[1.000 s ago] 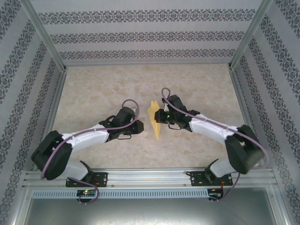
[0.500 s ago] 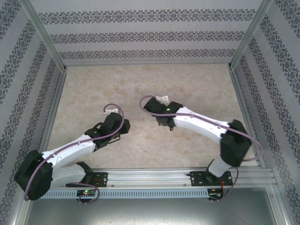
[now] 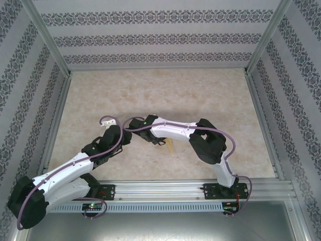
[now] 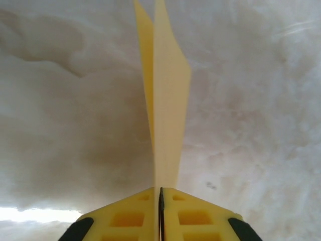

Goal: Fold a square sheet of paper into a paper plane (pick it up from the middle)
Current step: Turn over the paper at the center of the table.

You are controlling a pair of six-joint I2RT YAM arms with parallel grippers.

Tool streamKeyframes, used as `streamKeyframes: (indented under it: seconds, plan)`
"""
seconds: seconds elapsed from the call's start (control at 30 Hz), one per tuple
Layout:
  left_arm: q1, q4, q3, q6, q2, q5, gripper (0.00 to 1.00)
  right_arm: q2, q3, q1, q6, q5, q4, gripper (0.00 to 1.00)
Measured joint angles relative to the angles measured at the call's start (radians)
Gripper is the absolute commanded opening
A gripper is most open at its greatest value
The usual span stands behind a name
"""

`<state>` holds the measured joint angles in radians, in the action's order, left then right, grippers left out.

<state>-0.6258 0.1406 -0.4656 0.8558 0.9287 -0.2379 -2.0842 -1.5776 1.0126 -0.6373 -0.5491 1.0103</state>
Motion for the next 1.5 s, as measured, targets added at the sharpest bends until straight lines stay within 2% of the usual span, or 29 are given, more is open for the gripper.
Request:
streamKeyframes:
  seconds: [0.03,0.07,0.2,0.27,0.33,0.37,0.5,0.63,0.7,0.8,1.0,1.27,1.5]
  plan:
    - [0.001,0.003,0.000,0.002,-0.003,-0.001,0.38,0.000,-0.006,0.000,0.002,0.026,-0.014,0.37]
    - [0.001,0.005,0.000,0.003,-0.004,-0.001,0.38,0.000,-0.009,0.000,0.001,0.047,-0.027,0.44]
    - [0.006,0.020,0.000,0.008,-0.004,0.000,0.39,0.041,0.037,-0.004,0.015,0.197,-0.158,0.57]
    - [0.006,0.031,-0.002,0.009,-0.004,0.000,0.39,0.111,0.122,-0.014,0.019,0.283,-0.253,0.65]
    - [0.006,0.035,-0.005,0.009,-0.003,0.001,0.40,0.233,0.253,-0.036,0.013,0.370,-0.370,0.66]
    - [0.006,0.036,-0.006,0.009,-0.001,0.002,0.40,0.287,0.308,-0.051,0.010,0.405,-0.420,0.65]
    - [0.006,0.031,-0.021,0.008,0.037,0.040,0.42,0.518,0.581,-0.196,-0.030,0.601,-0.713,0.46]
    - [0.006,0.024,-0.060,0.004,0.151,0.114,0.42,0.537,0.770,-0.362,-0.088,0.813,-0.963,0.19]
    - [0.006,0.019,-0.093,0.002,0.219,0.154,0.42,0.494,0.813,-0.401,-0.113,0.903,-1.042,0.18]
    - [0.006,-0.002,-0.146,0.002,0.317,0.214,0.42,0.451,0.830,-0.401,-0.134,0.989,-1.115,0.14]
    - [0.006,-0.022,-0.221,0.002,0.451,0.303,0.41,0.425,0.827,-0.402,-0.148,1.057,-1.209,0.15]
    - [0.006,-0.029,-0.257,0.006,0.538,0.373,0.41,0.353,0.840,-0.436,-0.156,1.068,-1.257,0.17]
    - [0.006,-0.033,-0.261,0.010,0.557,0.396,0.42,0.360,0.910,-0.443,-0.251,0.982,-1.312,0.18]
